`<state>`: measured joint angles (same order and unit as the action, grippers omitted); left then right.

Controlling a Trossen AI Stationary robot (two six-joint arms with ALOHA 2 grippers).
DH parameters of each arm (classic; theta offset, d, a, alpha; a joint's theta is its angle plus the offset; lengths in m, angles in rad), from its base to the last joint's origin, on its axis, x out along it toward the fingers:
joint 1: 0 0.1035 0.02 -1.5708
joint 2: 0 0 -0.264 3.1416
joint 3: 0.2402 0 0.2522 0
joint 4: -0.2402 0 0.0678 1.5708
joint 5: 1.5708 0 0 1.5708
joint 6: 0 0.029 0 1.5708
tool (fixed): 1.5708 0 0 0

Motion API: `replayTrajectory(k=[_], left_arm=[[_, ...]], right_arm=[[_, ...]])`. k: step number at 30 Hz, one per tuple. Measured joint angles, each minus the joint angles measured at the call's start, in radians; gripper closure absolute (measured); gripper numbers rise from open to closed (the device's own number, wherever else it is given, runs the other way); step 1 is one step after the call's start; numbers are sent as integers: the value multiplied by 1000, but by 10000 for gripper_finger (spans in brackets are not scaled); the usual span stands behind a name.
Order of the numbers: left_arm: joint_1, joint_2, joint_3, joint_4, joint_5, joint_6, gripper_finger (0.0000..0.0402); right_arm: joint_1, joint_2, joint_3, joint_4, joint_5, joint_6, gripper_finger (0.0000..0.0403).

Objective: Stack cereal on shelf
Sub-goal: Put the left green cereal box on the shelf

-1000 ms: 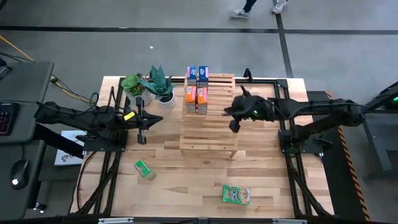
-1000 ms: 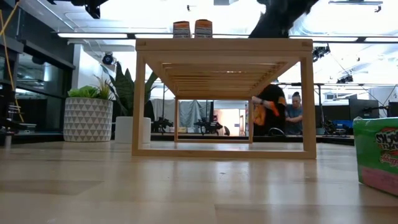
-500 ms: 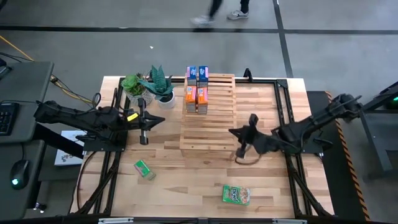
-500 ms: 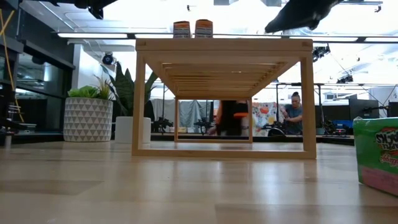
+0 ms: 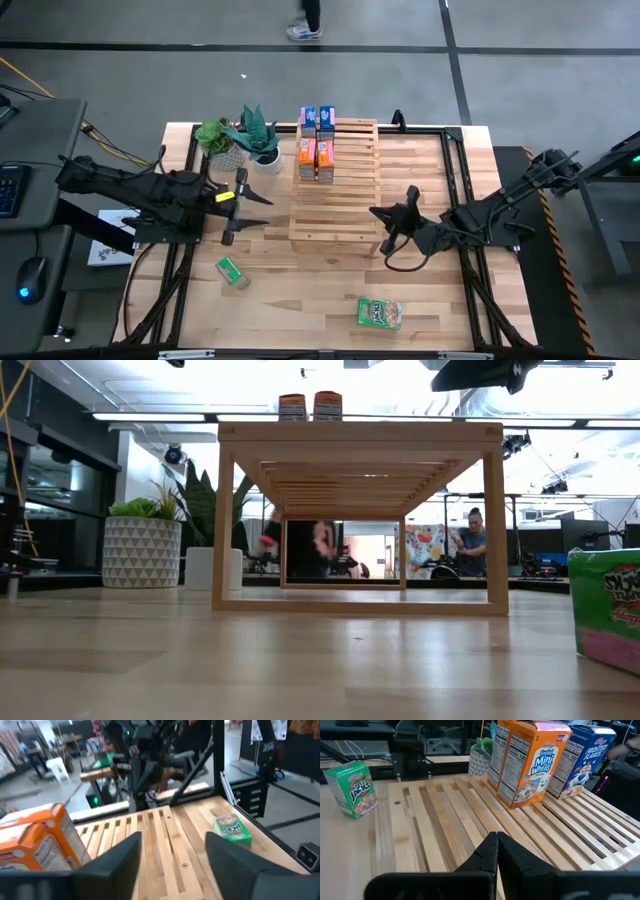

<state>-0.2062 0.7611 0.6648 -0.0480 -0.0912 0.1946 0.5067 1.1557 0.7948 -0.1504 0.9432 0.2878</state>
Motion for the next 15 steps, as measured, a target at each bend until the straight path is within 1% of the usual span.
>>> replayTrajectory(k=[4,7,11,13,15], left_arm=[[0,76,81,-94,1,-27,131],[-2,128,172,-243,15,-69,101],[-53,201,294,-518,41,-207,86],[-108,236,327,-653,41,-282,86],[-178,270,339,-743,43,-363,87]], right_arm=[[-3,0,0,3,0,3,403],[-3,0,0,3,0,2,403],[-3,0,0,2,-5,3,403],[-3,0,0,2,-9,3,403],[-3,0,0,2,-14,3,403]])
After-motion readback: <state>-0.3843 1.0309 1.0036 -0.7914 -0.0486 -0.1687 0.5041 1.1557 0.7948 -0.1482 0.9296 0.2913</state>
